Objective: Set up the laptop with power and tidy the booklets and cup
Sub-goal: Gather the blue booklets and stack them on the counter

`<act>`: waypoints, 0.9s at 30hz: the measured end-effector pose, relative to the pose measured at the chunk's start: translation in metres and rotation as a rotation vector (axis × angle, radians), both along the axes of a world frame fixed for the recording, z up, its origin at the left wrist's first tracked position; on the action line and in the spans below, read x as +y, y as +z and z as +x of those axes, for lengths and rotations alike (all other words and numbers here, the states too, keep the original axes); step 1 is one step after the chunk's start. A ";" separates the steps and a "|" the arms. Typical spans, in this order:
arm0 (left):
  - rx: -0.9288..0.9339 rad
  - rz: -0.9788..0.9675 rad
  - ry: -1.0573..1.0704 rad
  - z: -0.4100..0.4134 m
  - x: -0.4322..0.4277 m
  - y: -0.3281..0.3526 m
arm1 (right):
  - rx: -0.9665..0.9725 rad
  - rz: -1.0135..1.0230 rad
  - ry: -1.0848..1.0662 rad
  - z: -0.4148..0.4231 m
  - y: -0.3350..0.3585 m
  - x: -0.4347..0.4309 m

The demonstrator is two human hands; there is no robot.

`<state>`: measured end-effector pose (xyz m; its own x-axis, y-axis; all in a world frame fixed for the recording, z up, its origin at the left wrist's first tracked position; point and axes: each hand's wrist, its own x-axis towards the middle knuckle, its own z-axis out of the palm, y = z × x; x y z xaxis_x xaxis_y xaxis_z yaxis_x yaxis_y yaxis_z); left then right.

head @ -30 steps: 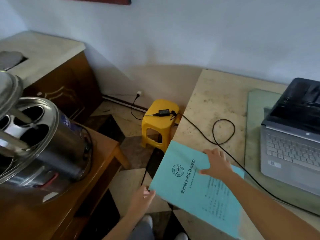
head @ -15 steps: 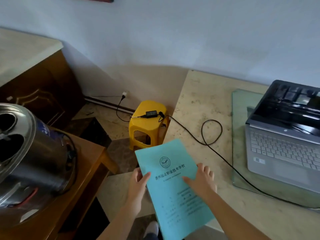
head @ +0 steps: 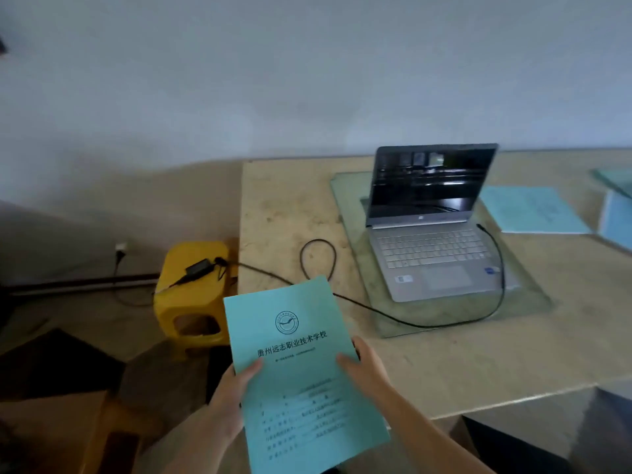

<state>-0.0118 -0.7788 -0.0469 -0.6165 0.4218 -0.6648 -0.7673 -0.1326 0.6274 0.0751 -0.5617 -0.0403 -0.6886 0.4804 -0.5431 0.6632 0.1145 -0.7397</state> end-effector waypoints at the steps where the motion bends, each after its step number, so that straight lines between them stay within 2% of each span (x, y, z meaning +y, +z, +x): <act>1: -0.016 0.013 -0.035 -0.005 0.008 0.003 | 0.032 -0.023 -0.052 0.006 0.003 0.006; 6: 0.071 -0.077 -0.228 -0.009 0.072 0.015 | 0.106 0.021 -0.220 0.043 0.018 0.049; 13: 0.068 -0.109 -0.383 0.032 0.190 0.021 | 0.125 0.074 -0.443 0.124 0.027 0.124; 20: 0.048 -0.200 -0.429 0.103 0.319 0.013 | 0.109 0.079 -0.563 0.206 0.024 0.233; 27: 0.123 -0.302 -0.454 0.156 0.450 0.009 | 0.096 0.108 -0.602 0.260 0.024 0.359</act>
